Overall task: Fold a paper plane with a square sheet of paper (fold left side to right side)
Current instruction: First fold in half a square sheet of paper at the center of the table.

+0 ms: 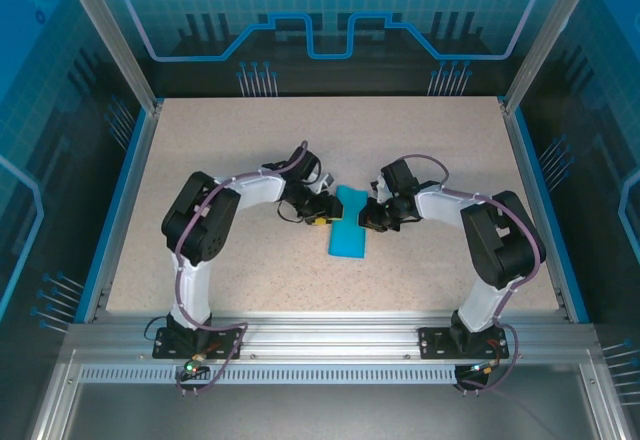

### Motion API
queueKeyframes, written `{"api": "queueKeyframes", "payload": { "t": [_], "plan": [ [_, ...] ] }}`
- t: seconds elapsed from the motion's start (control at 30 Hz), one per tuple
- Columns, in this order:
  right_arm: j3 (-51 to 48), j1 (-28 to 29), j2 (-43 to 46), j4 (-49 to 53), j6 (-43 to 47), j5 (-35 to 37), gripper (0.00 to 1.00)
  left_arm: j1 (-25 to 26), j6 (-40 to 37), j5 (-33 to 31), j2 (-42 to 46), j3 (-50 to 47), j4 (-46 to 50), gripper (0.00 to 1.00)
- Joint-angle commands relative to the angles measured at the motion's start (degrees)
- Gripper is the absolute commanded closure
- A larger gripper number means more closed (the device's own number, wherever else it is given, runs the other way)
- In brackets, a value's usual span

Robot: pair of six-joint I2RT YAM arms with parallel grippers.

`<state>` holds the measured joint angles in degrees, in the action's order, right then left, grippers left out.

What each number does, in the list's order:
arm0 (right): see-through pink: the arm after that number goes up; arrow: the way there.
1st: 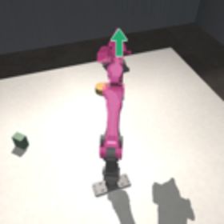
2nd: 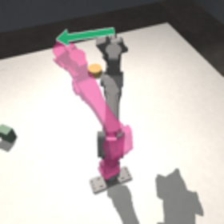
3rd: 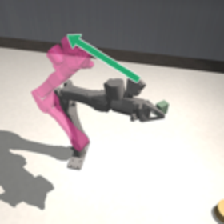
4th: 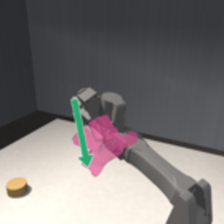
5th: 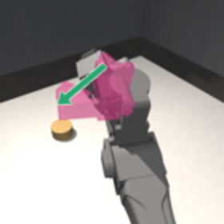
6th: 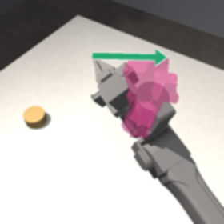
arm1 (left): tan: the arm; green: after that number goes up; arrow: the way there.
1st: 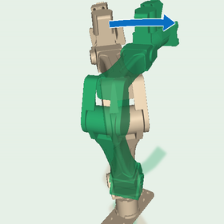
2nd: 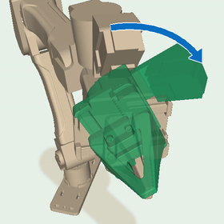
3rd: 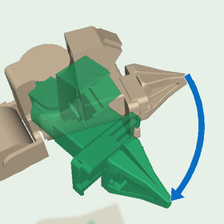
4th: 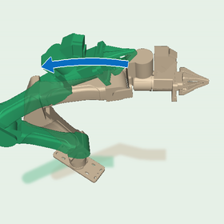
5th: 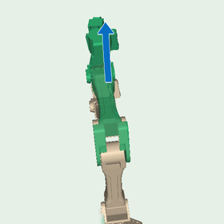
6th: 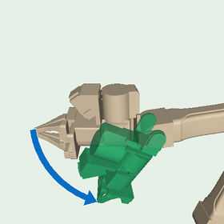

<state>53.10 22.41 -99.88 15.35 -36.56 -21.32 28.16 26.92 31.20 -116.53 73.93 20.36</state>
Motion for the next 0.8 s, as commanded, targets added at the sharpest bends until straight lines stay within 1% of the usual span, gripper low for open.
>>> {"api": "queueKeyframes", "payload": {
  "t": [0.0, 0.17, 0.27, 0.47, 0.63, 0.77],
  "plan": [
    [0.4, -0.4, -0.2, 1.6, 0.9, 1.0, 0.85, 0.7, -0.8, -1.7, -2.0, 2.0, 3.6, 0.59],
    [-1.0, -0.7, 3.1, 1.1, 1.1, 3.8, 0.73, 1.6, -2.0, -4.0, -3.5, 3.6, 6.0, 0.60],
    [-2.4, -1.5, 6.6, 1.0, 1.0, 7.3, 0.63, 1.9, -2.2, -4.5, -4.2, 4.1, 6.7, 0.59],
    [-9.2, -4.3, 15.8, -0.1, -1.4, 14.0, 0.43, 3.0, -2.8, -5.7, -5.8, 6.0, 9.1, 0.57],
    [-13.8, -7.2, 22.7, -1.4, -3.9, 15.4, 0.30, 3.6, -2.7, -6.8, -6.9, 7.4, 10.8, 0.55],
    [-15.0, -8.3, 25.2, -0.7, -4.2, 15.4, 0.26, 3.7, -2.1, -7.4, -7.4, 7.6, 11.0, 0.54]
  ]
}}
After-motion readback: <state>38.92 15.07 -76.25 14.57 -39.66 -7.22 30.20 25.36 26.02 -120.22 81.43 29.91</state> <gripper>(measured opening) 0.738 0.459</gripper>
